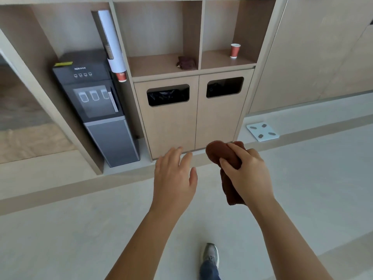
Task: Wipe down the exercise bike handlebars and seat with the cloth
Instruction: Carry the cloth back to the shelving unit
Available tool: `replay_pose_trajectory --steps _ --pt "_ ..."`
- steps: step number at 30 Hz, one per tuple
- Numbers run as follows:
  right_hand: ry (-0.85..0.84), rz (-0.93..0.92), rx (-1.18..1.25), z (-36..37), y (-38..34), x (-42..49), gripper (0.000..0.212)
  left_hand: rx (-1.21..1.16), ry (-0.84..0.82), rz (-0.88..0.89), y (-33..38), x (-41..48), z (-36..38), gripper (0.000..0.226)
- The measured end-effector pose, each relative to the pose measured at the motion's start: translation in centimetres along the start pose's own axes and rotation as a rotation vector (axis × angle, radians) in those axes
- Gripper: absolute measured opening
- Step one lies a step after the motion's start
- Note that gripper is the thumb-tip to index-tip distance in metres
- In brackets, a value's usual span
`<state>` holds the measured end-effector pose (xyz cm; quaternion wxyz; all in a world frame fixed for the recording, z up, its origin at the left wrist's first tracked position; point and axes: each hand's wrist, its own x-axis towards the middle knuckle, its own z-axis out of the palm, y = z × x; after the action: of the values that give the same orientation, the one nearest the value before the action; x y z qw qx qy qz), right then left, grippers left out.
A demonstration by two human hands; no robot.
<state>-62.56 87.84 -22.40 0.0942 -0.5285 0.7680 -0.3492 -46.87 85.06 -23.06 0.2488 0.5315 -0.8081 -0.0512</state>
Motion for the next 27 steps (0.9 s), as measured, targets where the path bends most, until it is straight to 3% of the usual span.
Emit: replay_pose_trajectory --steps 8,14,21,27 --pt "-0.035 -0.132 0.006 2.3 -0.1 18.3 0.042 0.001 0.070 -0.065 -0.3 16.3 3.2 0.039" --pt "-0.114 -0.218 0.012 5.9 -3.2 26.5 0.043 0.054 0.149 -0.158 -4.4 23.5 3.2 0.036" --pt "-0.172 -0.304 0.050 13.1 -10.0 33.2 0.044 0.084 0.220 -0.219 -12.9 29.9 2.4 0.037" --pt "-0.148 -0.364 0.043 21.8 -19.2 38.2 0.043 0.108 0.262 -0.201 -24.3 35.3 -0.9 0.036"
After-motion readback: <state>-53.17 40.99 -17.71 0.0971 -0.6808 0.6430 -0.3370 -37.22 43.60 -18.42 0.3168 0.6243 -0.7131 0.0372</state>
